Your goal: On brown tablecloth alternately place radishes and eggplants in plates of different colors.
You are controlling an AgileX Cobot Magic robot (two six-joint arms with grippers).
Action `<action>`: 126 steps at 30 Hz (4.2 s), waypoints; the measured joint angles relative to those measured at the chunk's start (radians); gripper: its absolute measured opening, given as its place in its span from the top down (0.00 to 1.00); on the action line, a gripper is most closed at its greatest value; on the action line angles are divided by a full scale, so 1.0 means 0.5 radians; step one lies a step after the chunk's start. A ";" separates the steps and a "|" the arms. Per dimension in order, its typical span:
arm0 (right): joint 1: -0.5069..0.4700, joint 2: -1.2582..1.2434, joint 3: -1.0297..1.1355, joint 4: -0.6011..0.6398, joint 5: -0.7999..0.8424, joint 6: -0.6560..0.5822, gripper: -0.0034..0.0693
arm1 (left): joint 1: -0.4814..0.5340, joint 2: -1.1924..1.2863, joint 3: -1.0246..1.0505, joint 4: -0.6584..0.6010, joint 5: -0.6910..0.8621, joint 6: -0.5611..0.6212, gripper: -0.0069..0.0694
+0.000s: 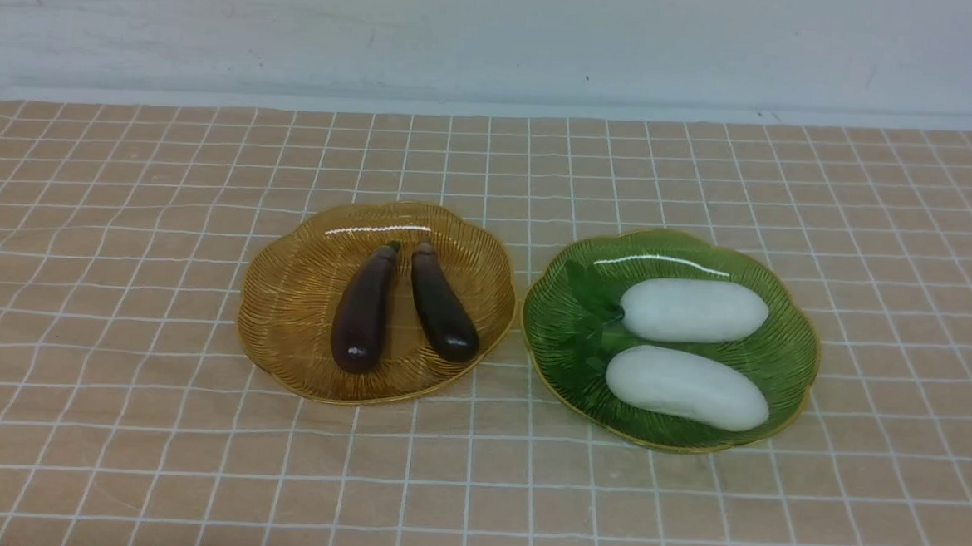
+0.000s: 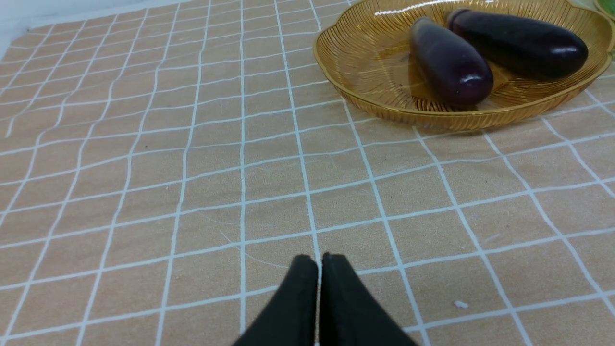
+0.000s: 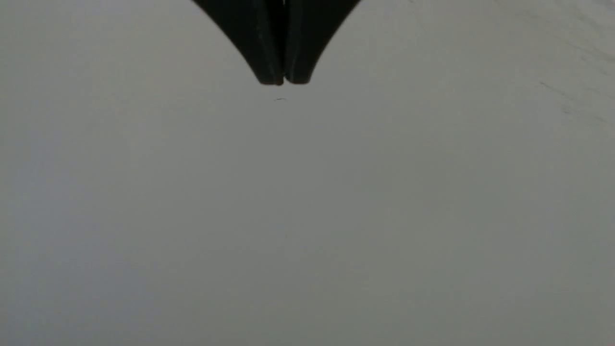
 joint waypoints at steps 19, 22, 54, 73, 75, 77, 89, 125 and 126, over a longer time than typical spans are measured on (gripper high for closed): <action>-0.057 -0.055 0.658 1.188 0.167 -0.353 0.97 | 0.000 0.000 0.000 0.000 0.001 0.002 0.91; -0.278 -0.099 0.885 1.181 0.167 -0.343 0.97 | 0.000 0.000 0.000 0.000 0.001 0.002 0.91; -0.999 -0.228 1.209 1.205 0.411 -0.476 0.97 | 0.000 -0.002 0.000 0.000 0.002 0.002 0.91; -0.999 -0.228 1.209 1.205 0.413 -0.476 0.98 | 0.000 -0.002 0.000 0.000 0.002 0.003 0.91; -0.999 -0.228 1.209 1.205 0.413 -0.476 0.98 | 0.000 -0.002 0.000 0.000 0.002 0.003 0.91; -0.999 -0.228 1.209 1.205 0.413 -0.476 0.98 | 0.000 -0.002 0.000 0.000 0.002 0.003 0.91; -0.999 -0.228 1.209 1.205 0.413 -0.491 0.98 | 0.000 -0.002 0.000 0.000 0.002 0.003 0.91; -0.999 -0.228 1.209 1.205 0.413 -0.495 0.98 | 0.000 -0.002 0.000 0.000 0.002 0.003 0.91; -0.999 -0.228 1.209 1.205 0.413 -0.495 0.98 | 0.000 -0.002 0.000 0.000 0.002 0.003 0.91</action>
